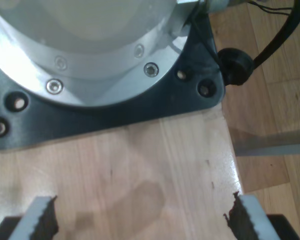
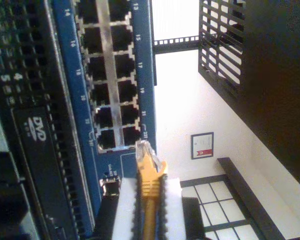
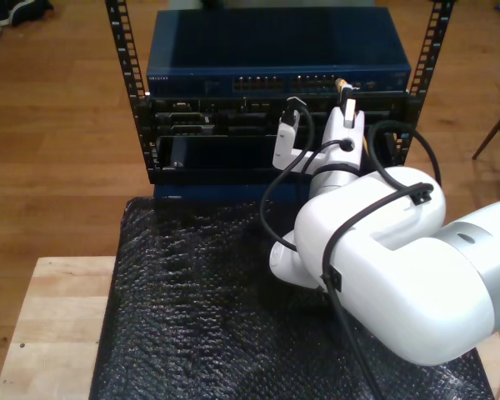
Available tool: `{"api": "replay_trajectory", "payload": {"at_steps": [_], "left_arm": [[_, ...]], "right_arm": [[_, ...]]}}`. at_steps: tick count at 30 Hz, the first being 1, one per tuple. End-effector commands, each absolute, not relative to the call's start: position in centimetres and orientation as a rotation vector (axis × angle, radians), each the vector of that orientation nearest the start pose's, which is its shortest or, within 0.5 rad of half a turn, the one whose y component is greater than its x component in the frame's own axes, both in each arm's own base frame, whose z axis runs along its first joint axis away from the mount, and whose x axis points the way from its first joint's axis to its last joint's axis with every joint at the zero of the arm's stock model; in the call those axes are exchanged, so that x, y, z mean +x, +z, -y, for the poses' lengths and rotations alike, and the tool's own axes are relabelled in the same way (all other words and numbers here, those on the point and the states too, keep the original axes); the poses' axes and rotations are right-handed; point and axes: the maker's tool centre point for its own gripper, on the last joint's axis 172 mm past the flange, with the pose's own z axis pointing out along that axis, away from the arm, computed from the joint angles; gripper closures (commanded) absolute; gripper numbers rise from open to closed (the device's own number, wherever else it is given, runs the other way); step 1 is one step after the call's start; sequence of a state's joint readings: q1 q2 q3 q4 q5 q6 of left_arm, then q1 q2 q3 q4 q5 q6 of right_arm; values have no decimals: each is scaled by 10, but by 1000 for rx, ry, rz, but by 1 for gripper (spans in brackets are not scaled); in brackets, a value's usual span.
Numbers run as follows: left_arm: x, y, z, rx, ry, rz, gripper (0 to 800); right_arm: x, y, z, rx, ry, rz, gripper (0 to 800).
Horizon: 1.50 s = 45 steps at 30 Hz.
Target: Grab the cable and plug it in
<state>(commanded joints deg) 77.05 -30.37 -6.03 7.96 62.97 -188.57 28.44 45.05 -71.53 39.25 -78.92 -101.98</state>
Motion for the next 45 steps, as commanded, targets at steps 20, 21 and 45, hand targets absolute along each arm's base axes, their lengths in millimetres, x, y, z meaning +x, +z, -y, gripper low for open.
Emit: {"api": "replay_trajectory", "payload": {"at_steps": [20, 21, 45], "left_arm": [[-1, 36, -121, -2303, -313, -2728, 0], [-1, 36, -121, -2303, -313, -2728, 0], [-1, 36, -121, -2303, -313, -2728, 0]], "right_arm": [[655, 273, -152, 1204, 1205, -914, 800], [655, 272, -152, 1204, 1205, -914, 800], [658, 272, -150, 1206, 1203, -911, 800]]}}
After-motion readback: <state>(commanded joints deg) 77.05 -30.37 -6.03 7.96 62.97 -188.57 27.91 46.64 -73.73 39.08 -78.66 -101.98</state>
